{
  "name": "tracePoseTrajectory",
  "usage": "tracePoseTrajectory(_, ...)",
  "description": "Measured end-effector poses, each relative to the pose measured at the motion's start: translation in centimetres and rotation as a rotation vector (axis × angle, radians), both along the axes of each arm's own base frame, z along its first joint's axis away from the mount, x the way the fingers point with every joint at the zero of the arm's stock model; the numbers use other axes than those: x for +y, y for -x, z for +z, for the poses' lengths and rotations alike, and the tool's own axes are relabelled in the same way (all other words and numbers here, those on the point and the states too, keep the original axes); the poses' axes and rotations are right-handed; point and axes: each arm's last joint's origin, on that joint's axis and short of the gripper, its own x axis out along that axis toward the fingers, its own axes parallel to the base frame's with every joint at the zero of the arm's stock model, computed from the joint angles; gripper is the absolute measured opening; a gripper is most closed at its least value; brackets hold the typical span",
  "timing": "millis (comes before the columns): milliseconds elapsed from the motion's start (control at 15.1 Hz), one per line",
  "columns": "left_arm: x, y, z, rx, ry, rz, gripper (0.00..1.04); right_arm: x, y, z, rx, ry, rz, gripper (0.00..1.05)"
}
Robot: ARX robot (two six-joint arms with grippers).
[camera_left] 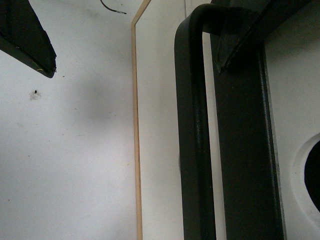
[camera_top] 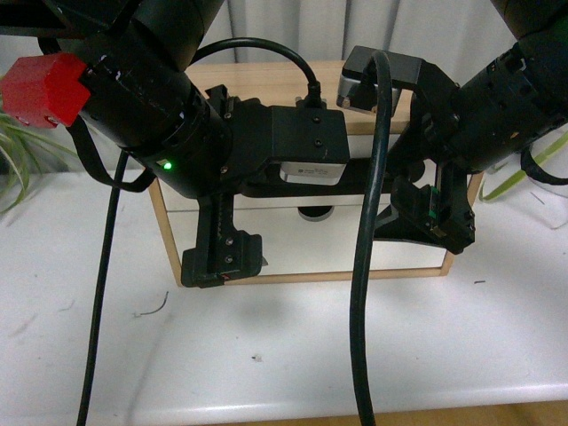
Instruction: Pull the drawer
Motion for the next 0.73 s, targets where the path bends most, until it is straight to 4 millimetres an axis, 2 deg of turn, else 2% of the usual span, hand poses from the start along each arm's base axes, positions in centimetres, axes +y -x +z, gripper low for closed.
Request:
tracePoseTrajectory(331,0.1,0.3,-0.2,-0.003,-0.030,-0.031,0.98,0.5,0.5,-0.1,0.070,0.023,0.047,0.98)
tracePoseTrajectory(595,0.1,2.3,0.2,0.038,-0.078,-0.126,0.98,0.6,2.1,0.0,0.086,0.057,0.123,0.98)
tracePoseTrajectory(727,0.3,4.0,0.4,0.069,-0.101,-0.181,0.98,0.6,4.0,0.3,0.120,0.083,0.158,0.98)
